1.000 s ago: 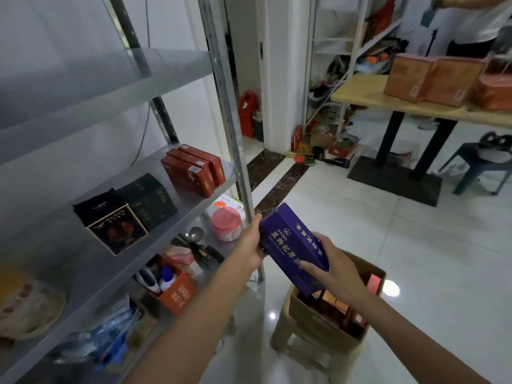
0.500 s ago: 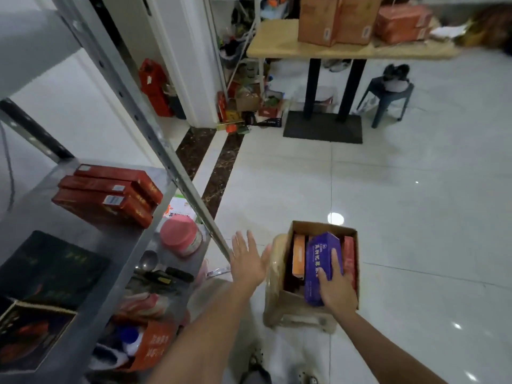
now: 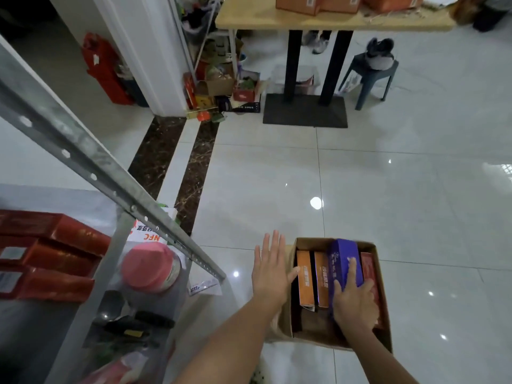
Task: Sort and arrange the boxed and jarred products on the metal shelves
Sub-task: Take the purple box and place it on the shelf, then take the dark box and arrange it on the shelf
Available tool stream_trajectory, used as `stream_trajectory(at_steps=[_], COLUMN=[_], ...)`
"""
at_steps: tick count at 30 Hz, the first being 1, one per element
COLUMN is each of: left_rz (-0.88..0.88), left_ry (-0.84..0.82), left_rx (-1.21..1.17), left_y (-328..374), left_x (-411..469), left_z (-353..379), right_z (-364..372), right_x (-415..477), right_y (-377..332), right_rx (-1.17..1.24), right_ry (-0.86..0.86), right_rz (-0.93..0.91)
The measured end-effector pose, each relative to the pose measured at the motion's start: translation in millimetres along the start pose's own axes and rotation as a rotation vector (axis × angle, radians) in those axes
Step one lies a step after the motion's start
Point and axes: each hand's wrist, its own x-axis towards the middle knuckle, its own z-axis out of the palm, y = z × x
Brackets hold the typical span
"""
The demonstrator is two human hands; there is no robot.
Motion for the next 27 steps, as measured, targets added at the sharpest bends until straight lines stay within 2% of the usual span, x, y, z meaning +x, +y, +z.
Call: stream_trajectory(at_steps=[6, 8, 11, 15, 21, 23, 25, 27], left_rz=[0.069, 0.081, 0.079, 0.046, -0.072, -0.117, -0.177, -0.256], left_ry=[0.001, -0.012, -0.045, -0.074, -0.088, -0.073, -0.029, 0.158], left_rx=[0.016, 0.022, 0.015, -0.008, 0.004, 0.012, -0.012, -0.028], left_y=[14.9, 17.3, 18.5, 18.8, 11.9, 8.9, 5.2, 4.2], left_x=[39.4, 44.3, 45.2, 38.2, -4.0, -24.4, -50.4, -82.8], left_z=[24.5, 31.8, 43.3, 48.6, 19.2, 2.9, -9.8, -21.1], right_z=[31.1, 35.7, 37.0, 21.1, -23.7, -40.9, -52.4, -66.4], right_x=[16.5, 15.4, 21.9, 23.7, 7.6, 3.0, -4.6, -14.9], right_y=[4.1, 4.1, 15.8, 20.4, 17.3, 18.2, 23.3, 22.0], right_rx=[-0.227, -0.18, -0.083, -0.055, -0.146, -0.281, -0.314, -0.372], right_ry=[0.025, 0.069, 0.167, 0.01, -0.031, -0.047, -0.101, -0.122], right_rz=[0.052, 0.054, -0.067, -0.128, -0.293, -0.362, -0.424, -0.533])
